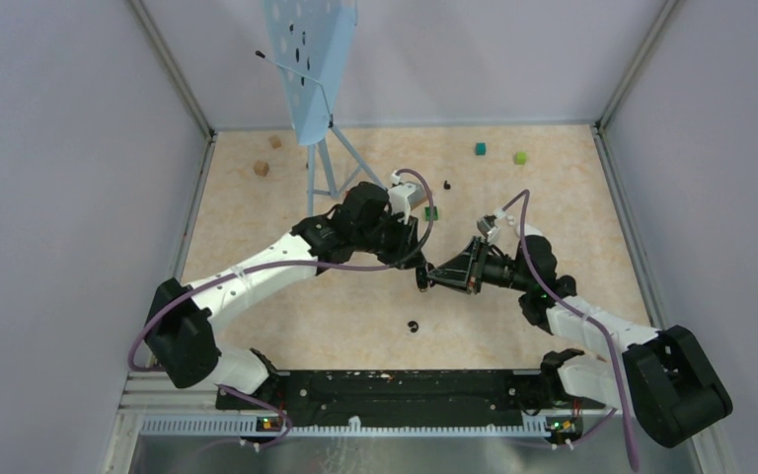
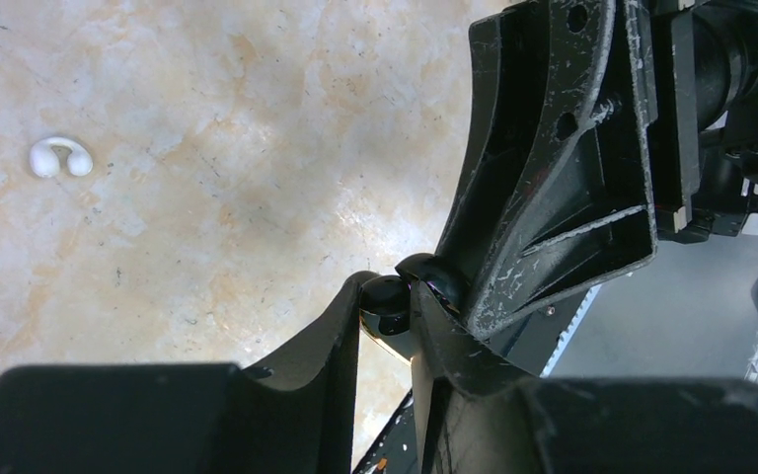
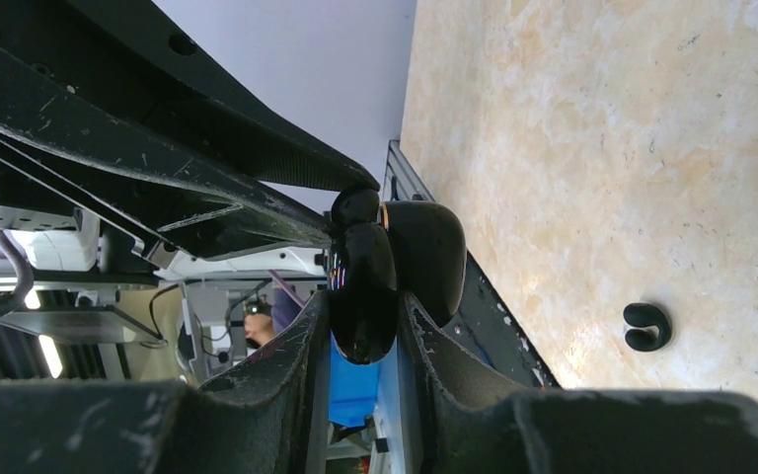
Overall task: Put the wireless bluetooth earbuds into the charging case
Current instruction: Pick up the left earbud from the center of the board.
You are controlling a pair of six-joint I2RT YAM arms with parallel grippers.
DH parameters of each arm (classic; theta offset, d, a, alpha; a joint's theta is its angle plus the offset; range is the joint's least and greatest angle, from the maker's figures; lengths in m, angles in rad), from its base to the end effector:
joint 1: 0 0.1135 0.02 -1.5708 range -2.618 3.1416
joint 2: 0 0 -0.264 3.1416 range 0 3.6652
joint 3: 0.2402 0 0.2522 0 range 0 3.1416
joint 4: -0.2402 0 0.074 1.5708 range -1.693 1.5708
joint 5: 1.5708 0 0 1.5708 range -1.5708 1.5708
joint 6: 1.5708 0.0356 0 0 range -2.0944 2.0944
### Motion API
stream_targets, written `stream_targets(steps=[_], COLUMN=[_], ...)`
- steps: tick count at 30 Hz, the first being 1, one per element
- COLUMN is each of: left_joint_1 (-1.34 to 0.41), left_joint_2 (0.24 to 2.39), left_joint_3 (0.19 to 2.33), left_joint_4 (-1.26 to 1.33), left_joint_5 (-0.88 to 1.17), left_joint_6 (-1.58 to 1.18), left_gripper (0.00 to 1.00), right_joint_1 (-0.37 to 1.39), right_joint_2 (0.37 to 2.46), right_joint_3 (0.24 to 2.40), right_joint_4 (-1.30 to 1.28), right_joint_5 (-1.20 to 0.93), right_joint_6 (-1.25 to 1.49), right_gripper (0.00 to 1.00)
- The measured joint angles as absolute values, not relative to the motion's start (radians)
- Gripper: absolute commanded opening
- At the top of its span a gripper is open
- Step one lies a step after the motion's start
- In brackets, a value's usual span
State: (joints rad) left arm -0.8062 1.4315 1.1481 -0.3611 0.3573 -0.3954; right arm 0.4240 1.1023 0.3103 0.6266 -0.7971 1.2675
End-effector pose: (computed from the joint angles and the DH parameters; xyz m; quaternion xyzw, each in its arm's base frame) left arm 0.2133 -0.2404 0.2996 0.2573 0.8457 -0.3797 0.2728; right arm 0.1837 0.1109 0.2006 0.0591 0.7443 0.6422 0.1733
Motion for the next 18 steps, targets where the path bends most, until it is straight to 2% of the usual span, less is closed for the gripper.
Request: stream_targets(steps=[18], left_joint_1=[-0.808], left_joint_2=[1.325], left_joint_3=[1.087], left_joint_4=[-0.303], left_joint_5=[0.281], left_joint_6=[-0.512], left_gripper=[0.23], right_joint_1=[0.424], right_joint_2=[1.078], right_joint_3=[0.310], right_joint_4=[0.606], right_joint_5=[-0.766], right_joint_6=[1.266], right_gripper=[0.00])
